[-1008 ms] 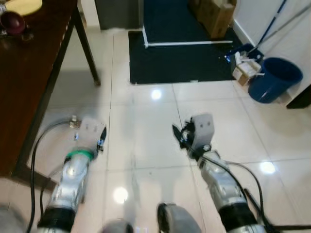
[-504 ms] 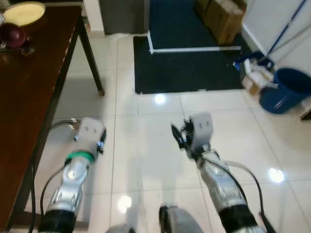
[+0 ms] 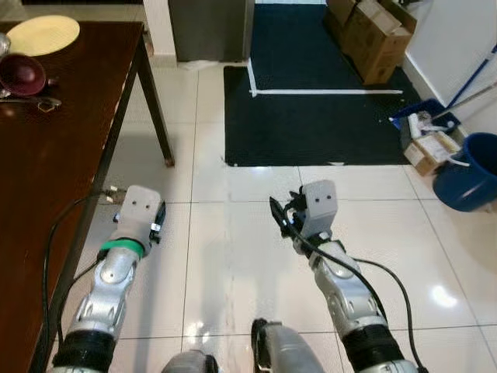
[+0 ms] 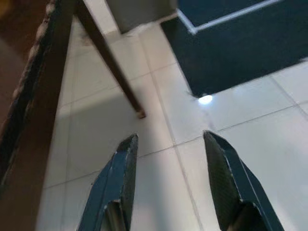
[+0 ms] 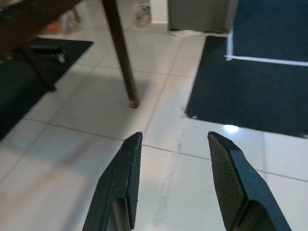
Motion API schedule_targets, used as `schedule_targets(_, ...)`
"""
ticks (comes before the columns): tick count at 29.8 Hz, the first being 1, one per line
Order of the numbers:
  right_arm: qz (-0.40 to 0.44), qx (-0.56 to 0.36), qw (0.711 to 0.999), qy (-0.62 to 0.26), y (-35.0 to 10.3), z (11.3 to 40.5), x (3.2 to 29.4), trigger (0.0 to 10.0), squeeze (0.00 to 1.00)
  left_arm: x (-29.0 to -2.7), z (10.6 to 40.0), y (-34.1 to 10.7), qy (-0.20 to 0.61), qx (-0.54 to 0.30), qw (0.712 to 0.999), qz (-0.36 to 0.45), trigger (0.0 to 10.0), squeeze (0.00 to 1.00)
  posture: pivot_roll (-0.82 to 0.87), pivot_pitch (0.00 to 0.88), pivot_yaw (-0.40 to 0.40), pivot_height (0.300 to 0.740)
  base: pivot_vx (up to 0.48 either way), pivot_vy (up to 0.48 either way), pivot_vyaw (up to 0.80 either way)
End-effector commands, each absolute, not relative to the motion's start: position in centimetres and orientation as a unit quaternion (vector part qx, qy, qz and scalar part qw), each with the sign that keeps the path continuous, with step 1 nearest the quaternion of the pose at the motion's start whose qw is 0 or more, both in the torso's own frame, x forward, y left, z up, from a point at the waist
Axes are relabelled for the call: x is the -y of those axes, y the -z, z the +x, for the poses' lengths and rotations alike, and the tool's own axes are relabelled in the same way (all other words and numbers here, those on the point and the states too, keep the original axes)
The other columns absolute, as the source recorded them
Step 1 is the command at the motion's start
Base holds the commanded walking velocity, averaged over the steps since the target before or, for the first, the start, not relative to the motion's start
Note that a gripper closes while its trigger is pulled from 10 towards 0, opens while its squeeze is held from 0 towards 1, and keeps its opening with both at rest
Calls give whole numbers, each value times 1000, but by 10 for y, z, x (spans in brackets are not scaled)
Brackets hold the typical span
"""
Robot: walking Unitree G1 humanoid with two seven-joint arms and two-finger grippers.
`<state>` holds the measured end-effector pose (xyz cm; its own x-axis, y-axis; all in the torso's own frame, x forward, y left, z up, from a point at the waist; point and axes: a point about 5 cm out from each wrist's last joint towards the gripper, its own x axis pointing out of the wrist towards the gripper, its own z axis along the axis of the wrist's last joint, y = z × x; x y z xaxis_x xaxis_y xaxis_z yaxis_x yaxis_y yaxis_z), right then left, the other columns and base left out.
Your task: Setting the table
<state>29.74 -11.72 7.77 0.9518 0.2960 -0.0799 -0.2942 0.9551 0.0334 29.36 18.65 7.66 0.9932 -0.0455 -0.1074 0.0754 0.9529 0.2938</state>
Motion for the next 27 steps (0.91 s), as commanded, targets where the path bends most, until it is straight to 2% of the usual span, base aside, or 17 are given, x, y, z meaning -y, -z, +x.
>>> schedule_targets(1,15,-44,988,-147,-77,297,116,10000,0,-193,287,-69,27,-66,985,156,10000,0,-95,56,41,740,480,0,0)
schedule_targets(27,16,-44,989,-137,-77,298,118,10000,0,-191,288,-70,32,-64,985,156,10000,0,-95,62,43,740,480,0,0)
